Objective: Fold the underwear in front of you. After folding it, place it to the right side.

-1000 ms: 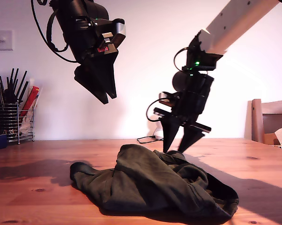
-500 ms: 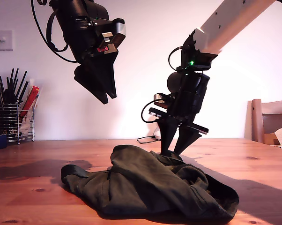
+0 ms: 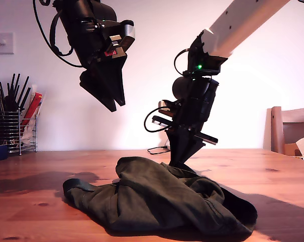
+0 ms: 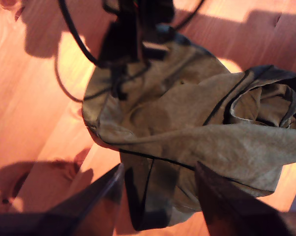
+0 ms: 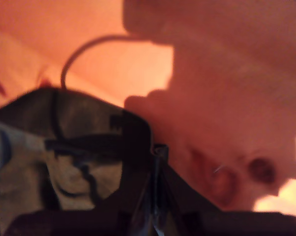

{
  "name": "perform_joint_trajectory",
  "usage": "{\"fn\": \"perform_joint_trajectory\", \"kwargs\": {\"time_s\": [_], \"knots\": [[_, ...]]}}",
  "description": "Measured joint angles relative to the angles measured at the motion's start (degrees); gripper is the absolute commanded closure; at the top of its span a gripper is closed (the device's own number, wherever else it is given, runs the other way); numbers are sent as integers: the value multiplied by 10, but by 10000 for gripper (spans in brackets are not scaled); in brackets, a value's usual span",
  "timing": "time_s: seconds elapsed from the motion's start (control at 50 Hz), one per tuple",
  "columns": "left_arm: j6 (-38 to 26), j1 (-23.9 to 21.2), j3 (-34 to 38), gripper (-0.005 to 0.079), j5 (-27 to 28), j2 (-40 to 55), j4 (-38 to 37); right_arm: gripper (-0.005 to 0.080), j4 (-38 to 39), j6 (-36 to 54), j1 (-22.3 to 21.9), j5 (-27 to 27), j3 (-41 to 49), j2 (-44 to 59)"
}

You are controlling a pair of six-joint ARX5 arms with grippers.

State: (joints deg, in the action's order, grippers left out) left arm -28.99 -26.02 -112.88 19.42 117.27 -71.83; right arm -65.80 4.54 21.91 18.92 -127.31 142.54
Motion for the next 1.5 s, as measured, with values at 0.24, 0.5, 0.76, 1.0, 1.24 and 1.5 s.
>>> {"fn": "perform_joint_trajectory", "kwargs": {"time_s": [0.24, 0.5, 0.76, 1.0, 1.24, 1.5], "knots": [[0, 17, 0, 335, 0, 0, 19, 765, -9, 0, 0, 0, -40, 0], [1, 37, 0, 334, 24, 4, 52, 765, -27, 0, 0, 0, -74, -32], [1, 42, 0, 334, 37, 88, 77, 765, -60, 6, 0, -2, -74, -118], [1, 45, 6, 328, 37, 153, 73, 765, -76, 14, -3, -30, -81, -153], [58, 64, 7, 229, 40, 152, 122, 765, -77, 26, -9, -30, -81, -153], [120, 98, 7, 222, 86, 152, 166, 765, -70, 28, -12, -34, -81, -153]]}}
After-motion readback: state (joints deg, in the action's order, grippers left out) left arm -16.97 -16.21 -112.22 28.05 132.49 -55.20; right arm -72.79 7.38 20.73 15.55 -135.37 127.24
